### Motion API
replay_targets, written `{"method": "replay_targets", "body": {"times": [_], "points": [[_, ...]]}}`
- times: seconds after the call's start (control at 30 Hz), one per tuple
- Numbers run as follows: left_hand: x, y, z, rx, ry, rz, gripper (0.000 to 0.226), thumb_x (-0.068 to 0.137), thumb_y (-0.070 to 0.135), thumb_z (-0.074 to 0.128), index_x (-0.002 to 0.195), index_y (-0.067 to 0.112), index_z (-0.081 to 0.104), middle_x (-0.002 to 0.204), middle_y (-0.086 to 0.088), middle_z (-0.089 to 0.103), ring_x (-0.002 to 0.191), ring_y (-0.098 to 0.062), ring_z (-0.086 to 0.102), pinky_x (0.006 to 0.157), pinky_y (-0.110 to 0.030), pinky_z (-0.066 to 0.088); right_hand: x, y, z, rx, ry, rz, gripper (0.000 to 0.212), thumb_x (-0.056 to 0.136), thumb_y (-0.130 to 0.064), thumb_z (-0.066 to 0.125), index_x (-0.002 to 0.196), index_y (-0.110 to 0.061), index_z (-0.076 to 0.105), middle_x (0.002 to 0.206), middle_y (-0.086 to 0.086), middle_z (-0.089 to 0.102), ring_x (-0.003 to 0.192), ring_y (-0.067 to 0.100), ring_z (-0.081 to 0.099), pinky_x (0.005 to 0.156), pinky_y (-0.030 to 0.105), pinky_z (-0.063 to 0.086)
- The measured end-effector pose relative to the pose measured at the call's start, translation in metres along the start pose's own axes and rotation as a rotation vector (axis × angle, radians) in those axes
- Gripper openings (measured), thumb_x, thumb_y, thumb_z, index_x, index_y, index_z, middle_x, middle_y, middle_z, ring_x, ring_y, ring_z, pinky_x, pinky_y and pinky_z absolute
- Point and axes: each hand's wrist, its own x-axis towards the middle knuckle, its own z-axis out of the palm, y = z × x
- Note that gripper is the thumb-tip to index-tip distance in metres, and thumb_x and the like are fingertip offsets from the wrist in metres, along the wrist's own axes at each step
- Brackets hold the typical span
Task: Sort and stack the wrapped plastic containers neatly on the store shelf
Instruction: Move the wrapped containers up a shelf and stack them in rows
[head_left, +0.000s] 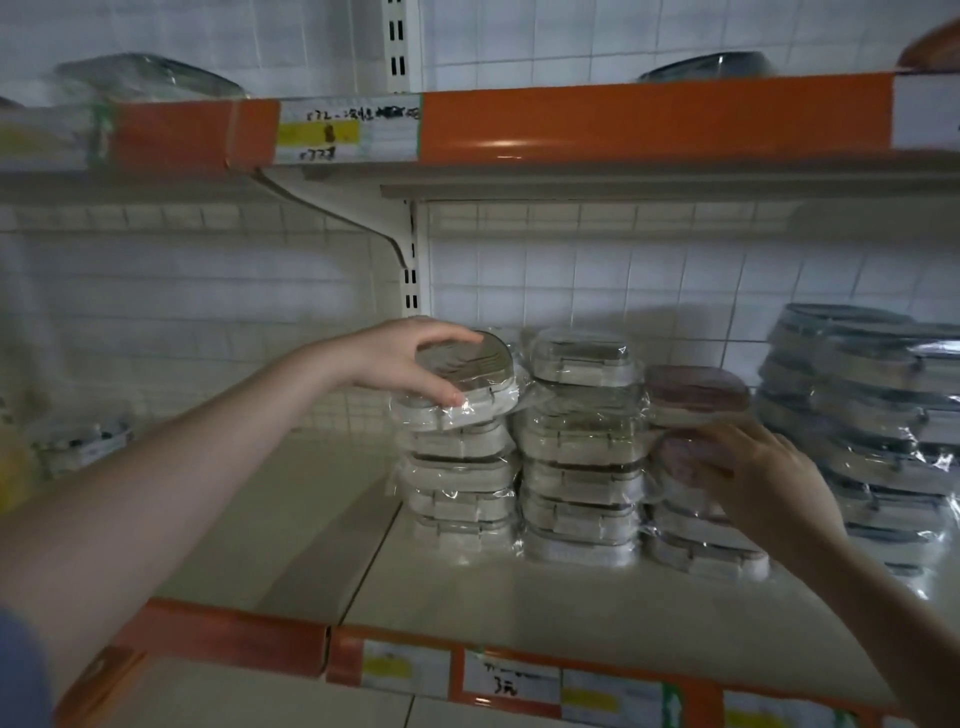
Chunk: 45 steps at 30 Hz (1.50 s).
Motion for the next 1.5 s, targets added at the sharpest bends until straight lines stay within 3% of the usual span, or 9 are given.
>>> {"method": "replay_targets", "body": {"times": [0.23, 0.4, 0.5, 0.57, 0.63, 0.77, 1.0, 1.2, 1.5], "points": [[0.036, -0.015, 0.001, -0.065, -0.112, -0.028, 0.07, 0.08, 0.033, 0.073, 0.139, 0.042, 0.038, 0.149, 0.015, 0.031, 0.133, -0.006, 0.03, 0.108, -0.027, 0.026, 0.002, 0.011, -0.002, -0.104, -0.049, 0.067, 0.038, 0.086, -0.024, 0.059, 0.124, -0.022, 0.058, 0.114, 0.011, 0.06, 0.104, 0.032, 0.054, 0.086, 0.04, 0.043], [0.045, -0.019, 0.005, -0.149, -0.246, -0.031, 0.065, 0.07, 0.047, 0.071, 0.125, 0.061, 0.039, 0.15, 0.019, 0.025, 0.14, -0.01, 0.022, 0.117, -0.041, 0.018, 0.005, 0.012, 0.004, -0.099, -0.044, 0.086, 0.034, 0.086, -0.022, 0.058, 0.119, -0.018, 0.06, 0.112, 0.012, 0.06, 0.101, 0.033, 0.054, 0.083, 0.04, 0.043], [0.05, -0.023, -0.001, -0.068, -0.208, -0.026, 0.055, 0.08, 0.042, 0.07, 0.124, 0.058, 0.042, 0.154, 0.016, 0.017, 0.143, -0.007, 0.01, 0.119, -0.038, 0.007, 0.006, 0.011, 0.01, -0.099, -0.041, 0.084, 0.033, 0.086, -0.023, 0.059, 0.119, -0.016, 0.061, 0.116, 0.013, 0.06, 0.104, 0.034, 0.054, 0.085, 0.04, 0.042], [0.052, -0.025, -0.001, -0.025, -0.191, -0.002, 0.049, 0.085, 0.04, 0.066, 0.124, 0.057, 0.043, 0.154, 0.016, 0.019, 0.142, -0.005, 0.014, 0.118, -0.035, 0.009, 0.007, 0.008, 0.012, -0.103, -0.038, 0.087, 0.034, 0.086, -0.022, 0.059, 0.119, -0.016, 0.061, 0.118, 0.013, 0.06, 0.106, 0.035, 0.053, 0.086, 0.041, 0.042], [0.051, -0.023, 0.002, -0.023, -0.18, 0.025, 0.048, 0.091, 0.027, 0.06, 0.134, 0.043, 0.043, 0.146, 0.017, 0.027, 0.135, -0.002, 0.023, 0.111, -0.025, 0.015, 0.008, 0.007, 0.014, -0.102, -0.028, 0.078, 0.032, 0.084, -0.021, 0.059, 0.115, -0.014, 0.063, 0.116, 0.014, 0.06, 0.105, 0.035, 0.054, 0.085, 0.041, 0.043], [0.044, -0.017, 0.012, 0.012, -0.064, 0.075, 0.048, 0.094, 0.01, 0.055, 0.139, 0.02, 0.044, 0.137, 0.009, 0.042, 0.13, -0.009, 0.037, 0.103, -0.019, 0.024, 0.008, 0.006, 0.016, -0.111, -0.021, 0.069, 0.031, 0.085, -0.022, 0.056, 0.114, -0.014, 0.064, 0.114, 0.014, 0.062, 0.104, 0.035, 0.054, 0.083, 0.04, 0.043], [0.031, -0.008, 0.035, 0.211, 0.19, 0.137, 0.044, 0.097, 0.006, 0.045, 0.139, 0.017, 0.046, 0.143, -0.001, 0.045, 0.132, -0.018, 0.038, 0.11, -0.03, 0.024, 0.006, 0.005, 0.013, -0.123, -0.017, 0.081, 0.032, 0.084, -0.022, 0.056, 0.114, -0.014, 0.063, 0.113, 0.013, 0.061, 0.104, 0.034, 0.054, 0.084, 0.039, 0.042], [0.02, -0.006, 0.055, 0.285, 0.441, 0.161, 0.039, 0.095, 0.004, 0.047, 0.131, 0.015, 0.055, 0.131, -0.004, 0.056, 0.123, -0.023, 0.048, 0.107, -0.037, 0.033, -0.004, 0.005, 0.005, -0.125, 0.011, 0.097, 0.031, 0.086, -0.027, 0.055, 0.113, -0.015, 0.063, 0.115, 0.011, 0.062, 0.105, 0.033, 0.054, 0.087, 0.04, 0.042], [-0.007, 0.002, 0.084, 0.411, 0.688, 0.075, 0.037, 0.086, 0.016, 0.063, 0.12, 0.002, 0.06, 0.118, -0.017, 0.062, 0.11, -0.036, 0.057, 0.09, -0.046, 0.047, -0.033, 0.013, 0.004, -0.158, 0.0, 0.132, 0.037, 0.091, -0.034, 0.052, 0.124, -0.017, 0.057, 0.12, 0.011, 0.058, 0.112, 0.03, 0.051, 0.093, 0.04, 0.039]]}}
